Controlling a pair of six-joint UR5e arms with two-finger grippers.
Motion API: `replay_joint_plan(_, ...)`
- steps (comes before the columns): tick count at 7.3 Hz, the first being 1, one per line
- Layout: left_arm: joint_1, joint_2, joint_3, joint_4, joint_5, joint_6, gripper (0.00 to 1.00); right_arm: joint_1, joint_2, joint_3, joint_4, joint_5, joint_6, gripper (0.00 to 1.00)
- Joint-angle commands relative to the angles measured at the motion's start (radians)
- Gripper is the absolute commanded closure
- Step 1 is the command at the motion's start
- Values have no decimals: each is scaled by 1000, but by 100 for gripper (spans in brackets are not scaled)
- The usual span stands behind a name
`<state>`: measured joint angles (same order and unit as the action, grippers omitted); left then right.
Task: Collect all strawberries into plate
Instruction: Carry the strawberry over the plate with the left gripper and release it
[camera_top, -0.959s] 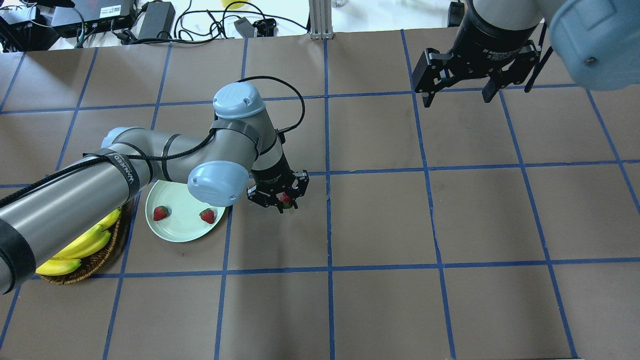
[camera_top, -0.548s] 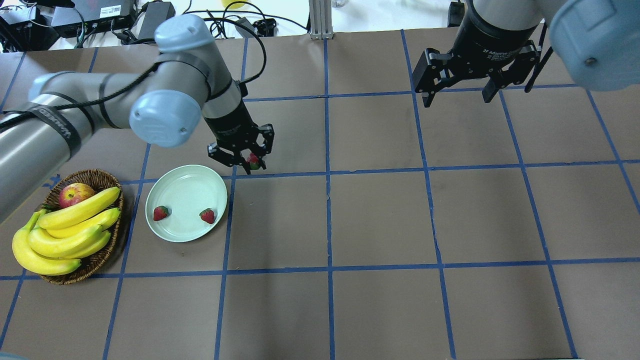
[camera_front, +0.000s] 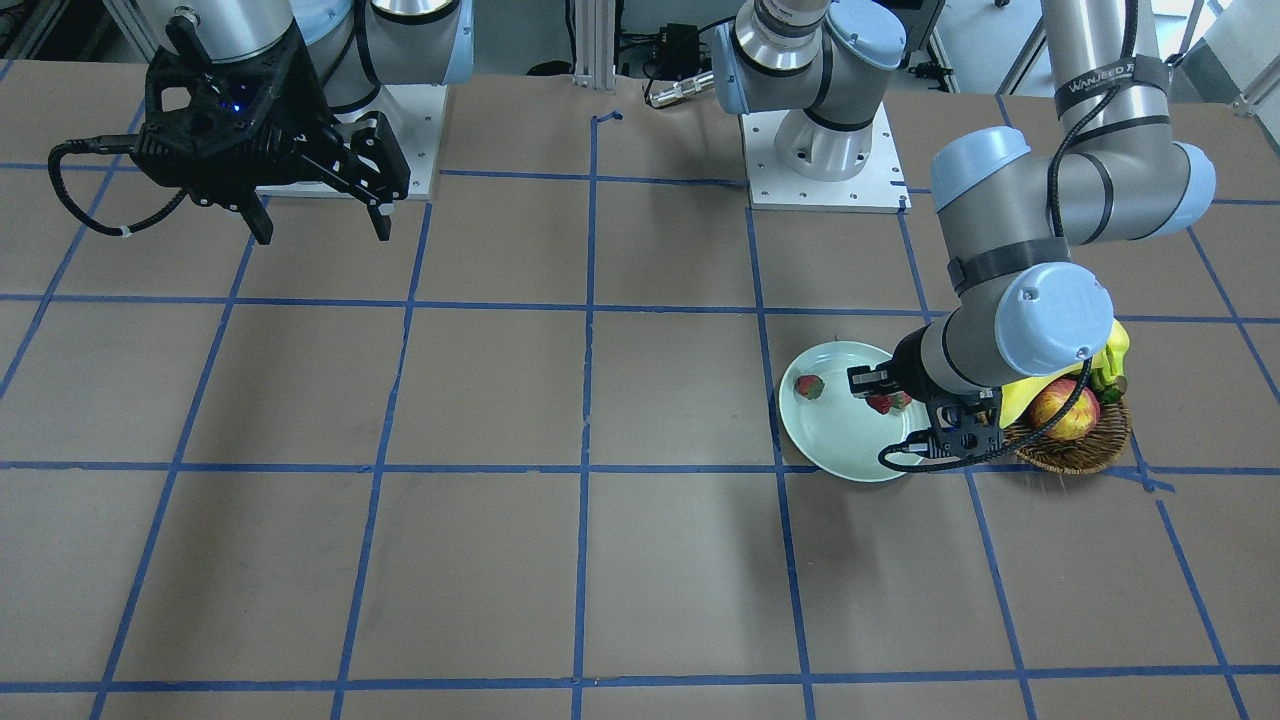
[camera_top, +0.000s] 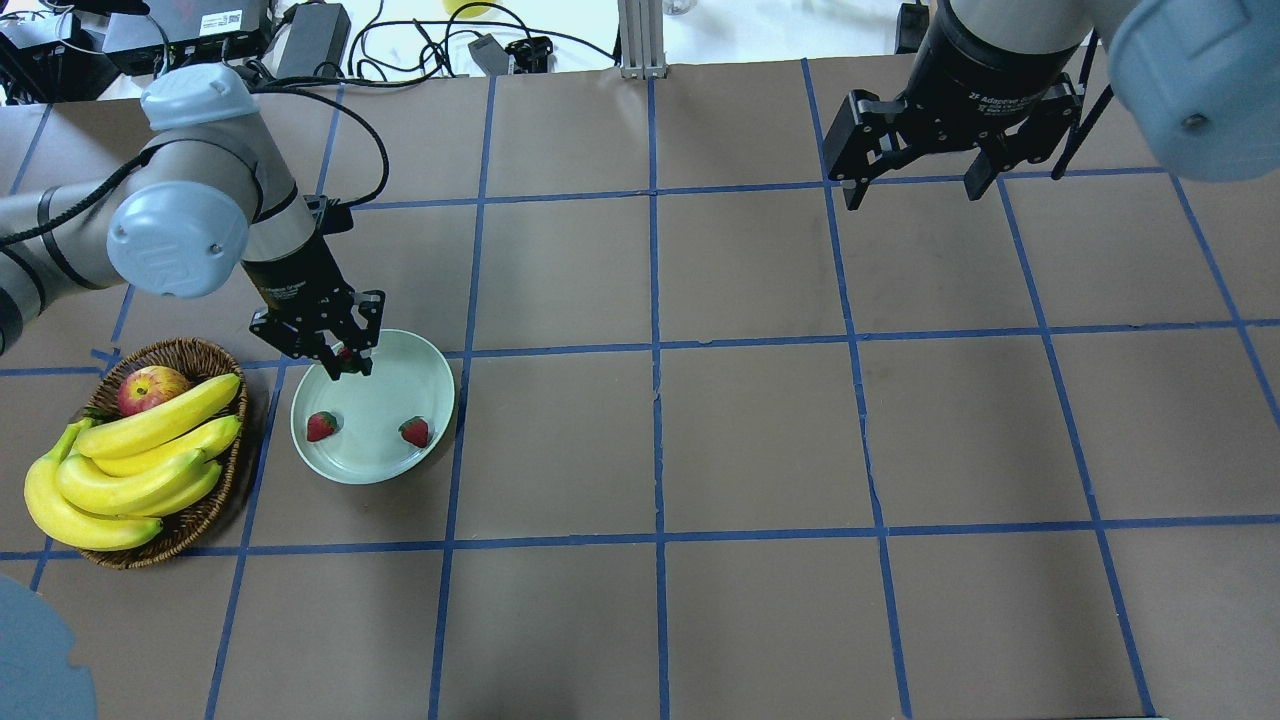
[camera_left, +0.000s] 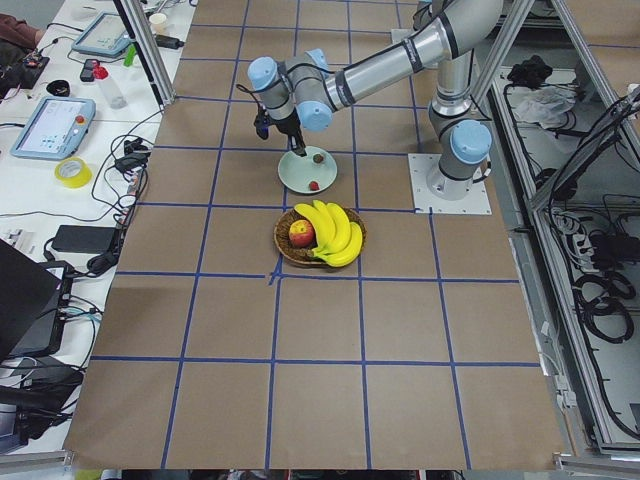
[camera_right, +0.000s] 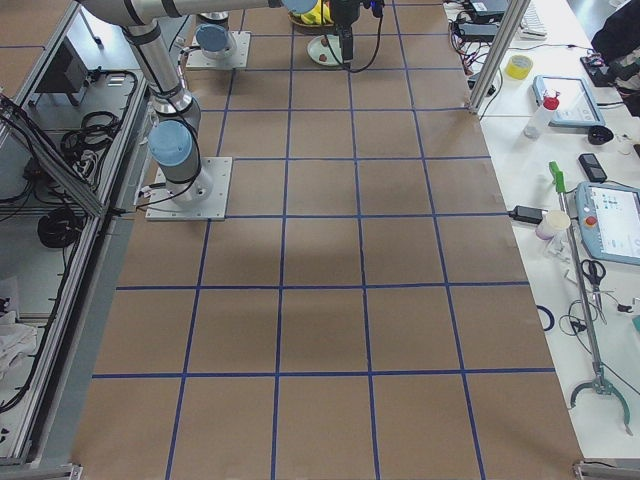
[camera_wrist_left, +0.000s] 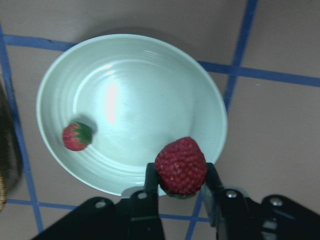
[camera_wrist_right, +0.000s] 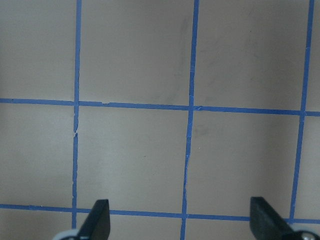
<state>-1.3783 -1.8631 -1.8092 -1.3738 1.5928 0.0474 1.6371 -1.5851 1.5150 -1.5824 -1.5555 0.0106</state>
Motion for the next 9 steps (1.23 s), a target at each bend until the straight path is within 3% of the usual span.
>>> replay_joint_plan(1, 18, -13, -87, 100, -107, 20, 100, 3, -1, -10, 1, 0, -3, 0)
replay_joint_plan(2, 18, -19, -85, 108, -102, 28, 95, 0, -1, -13, 1, 0, 2, 0)
replay_joint_plan(3, 19, -18, -84, 110, -96, 37, 1, 3, -1, -15, -2, 0, -4, 0)
replay_joint_plan(5, 27, 4, -52, 102, -85, 42, 0, 3, -1, -16, -1, 2, -4, 0)
replay_joint_plan(6, 25, 15, -15, 67, -24, 28, 0, 6, -3, -16, 4, 0, -4, 0)
replay_joint_plan(9, 5, 105, 202, -150, -7, 26, 0, 10, -6, -13, 4, 0, -4, 0)
